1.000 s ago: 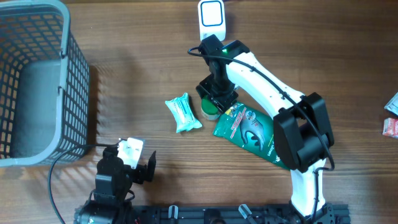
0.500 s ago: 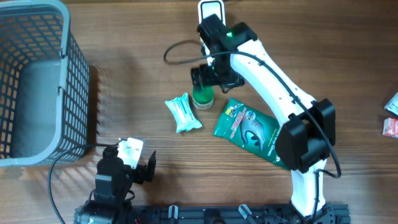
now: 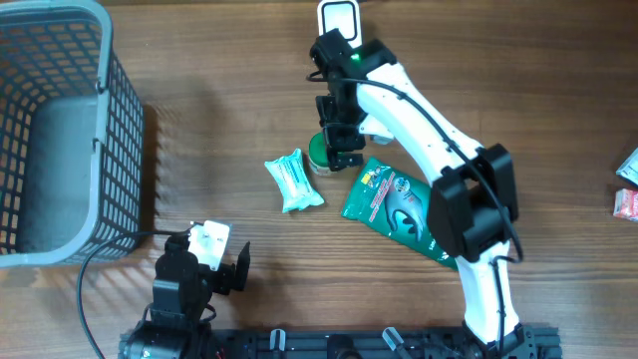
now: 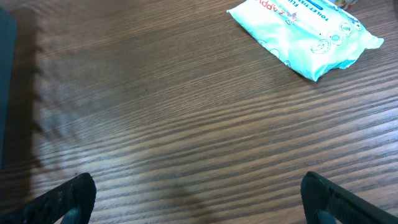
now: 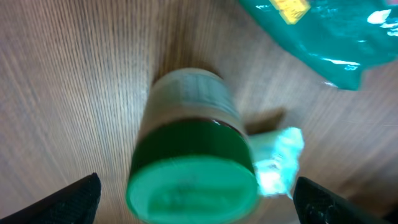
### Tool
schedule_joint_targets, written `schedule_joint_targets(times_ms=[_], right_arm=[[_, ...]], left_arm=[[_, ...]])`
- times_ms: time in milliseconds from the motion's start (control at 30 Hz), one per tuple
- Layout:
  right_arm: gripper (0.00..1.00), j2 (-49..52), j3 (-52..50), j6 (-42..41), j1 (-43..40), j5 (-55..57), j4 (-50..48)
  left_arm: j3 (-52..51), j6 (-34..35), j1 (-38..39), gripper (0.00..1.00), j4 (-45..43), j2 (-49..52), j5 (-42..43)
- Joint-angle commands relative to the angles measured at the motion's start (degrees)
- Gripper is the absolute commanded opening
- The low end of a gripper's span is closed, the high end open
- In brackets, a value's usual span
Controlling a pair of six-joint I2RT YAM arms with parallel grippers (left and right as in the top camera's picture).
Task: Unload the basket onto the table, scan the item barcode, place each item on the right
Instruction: 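Lower right gripper onto green-lidded jar and grasp it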
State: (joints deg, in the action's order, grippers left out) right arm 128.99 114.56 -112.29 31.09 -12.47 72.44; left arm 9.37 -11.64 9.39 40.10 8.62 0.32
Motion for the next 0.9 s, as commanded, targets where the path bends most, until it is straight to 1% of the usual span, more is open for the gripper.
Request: schedule_joint_targets(times_ms=[0,67,133,200,233,267,300,333,367,400,433,467,500,567,600,633,667,767,833,867], right_arm=[[0.99,2.6,0.1,1.5,0.2,-0.5,-1.4],[0.85,2.7,0.1,5.7,0.2,-0.3,-1.4],[0.74,2.7,0.1,12.3,0.2,-0.6,-1.3],[0.72,2.6,0.1,24.2,-0.2,-0.6,-1.1],[0.69,2.3,0.1,33.9,-0.4,-0.7,-1.1],[0.63,1.6,0.2,48.9,-0.7,-1.1,-1.7],[0.6,1.0,0.2,60.3,-0.9,-0.9,-1.7],[0.6,0.5,0.2,70.5,-1.1,-1.0,-1.6],[0.63,-0.2,0.2,83.8,-1.2,-1.0,-0.8],[0.78,-0.5,0.2,96.5,-1.2,-0.9,0.8],[0.82,-0.5,0.2,103.4,-1.2,-0.3,2.3],[0.88,-0.5,0.2,108.3,-1.2,3.0,3.8],[1.0,-0.5,0.2,108.1,-1.2,7.5,4.2],[1.0,-0.7,1.2,104.6,-1.2,7.4,5.2],[1.0,-0.8,2.4,99.1,-1.2,6.4,5.4],[0.99,-0.8,3.7,79.4,-1.2,4.8,5.5],[1.0,-0.8,3.7,67.6,-1.2,2.6,6.3],[1.0,-0.7,3.6,44.2,-1.2,-3.4,4.1],[1.0,-0.7,3.6,31.4,-1.0,-3.9,7.7],[1.0,-0.7,3.5,23.4,-0.5,-3.4,10.2]], left_arm=[[-0.1,0.5,0.2,1.0,0.0,-0.3,0.3],[-0.1,0.5,0.2,1.0,0.0,-0.3,0.3],[-0.1,0.5,0.2,1.0,0.0,-0.3,0.3],[-0.1,0.5,0.2,1.0,0.0,-0.3,0.3],[-0.1,0.5,0.2,1.0,0.0,-0.3,0.3],[-0.1,0.5,0.2,1.0,0.0,-0.3,0.3],[-0.1,0.5,0.2,1.0,0.0,-0.3,0.3],[-0.1,0.5,0.2,1.0,0.0,-0.3,0.3],[-0.1,0.5,0.2,1.0,0.0,-0.3,0.3],[-0.1,0.5,0.2,1.0,0.0,-0.3,0.3],[-0.1,0.5,0.2,1.0,0.0,-0.3,0.3],[-0.1,0.5,0.2,1.0,0.0,-0.3,0.3],[-0.1,0.5,0.2,1.0,0.0,-0.3,0.3],[-0.1,0.5,0.2,1.0,0.0,-0.3,0.3],[-0.1,0.5,0.2,1.0,0.0,-0.3,0.3],[-0.1,0.5,0.2,1.0,0.0,-0.3,0.3],[-0.1,0.5,0.2,1.0,0.0,-0.3,0.3],[-0.1,0.5,0.2,1.0,0.0,-0.3,0.3],[-0.1,0.5,0.2,1.0,0.0,-0.3,0.3],[-0.1,0.5,0.2,1.0,0.0,-0.3,0.3]])
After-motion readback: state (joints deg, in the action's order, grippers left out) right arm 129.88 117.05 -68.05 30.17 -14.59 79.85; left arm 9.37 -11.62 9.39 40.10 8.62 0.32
